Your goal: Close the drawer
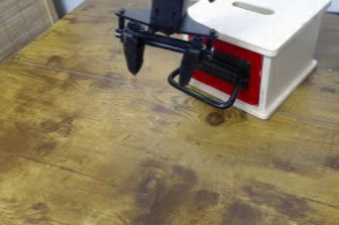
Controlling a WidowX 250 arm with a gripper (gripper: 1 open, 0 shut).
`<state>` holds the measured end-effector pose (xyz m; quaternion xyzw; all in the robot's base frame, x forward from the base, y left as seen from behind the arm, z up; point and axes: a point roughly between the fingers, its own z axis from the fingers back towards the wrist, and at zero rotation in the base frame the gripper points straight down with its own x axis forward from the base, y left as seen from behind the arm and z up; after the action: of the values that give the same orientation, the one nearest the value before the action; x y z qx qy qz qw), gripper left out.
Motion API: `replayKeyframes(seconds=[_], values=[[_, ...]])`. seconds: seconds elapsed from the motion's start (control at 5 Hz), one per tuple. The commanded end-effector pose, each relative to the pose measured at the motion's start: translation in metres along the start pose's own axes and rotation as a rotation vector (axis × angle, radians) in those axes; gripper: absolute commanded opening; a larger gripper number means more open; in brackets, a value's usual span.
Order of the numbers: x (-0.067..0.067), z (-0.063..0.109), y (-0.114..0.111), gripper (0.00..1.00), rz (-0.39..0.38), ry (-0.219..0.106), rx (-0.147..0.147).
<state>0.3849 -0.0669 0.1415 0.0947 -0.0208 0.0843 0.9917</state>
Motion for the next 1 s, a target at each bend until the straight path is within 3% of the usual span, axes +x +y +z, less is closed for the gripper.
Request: replayKeyframes(seconds=[0.0, 0.4, 0.6, 0.8], values=[[0.006, 0.031, 0.009, 1.00, -0.049, -0.103, -0.057], [0.011, 0.018, 0.003, 1.00, -0.178, -0.095, -0.055], [0.018, 0.015, -0.015, 1.00, -0.124, -0.070, -0.045], [0.025, 0.029, -0.035, 1.00, -0.087, -0.057, -0.043]])
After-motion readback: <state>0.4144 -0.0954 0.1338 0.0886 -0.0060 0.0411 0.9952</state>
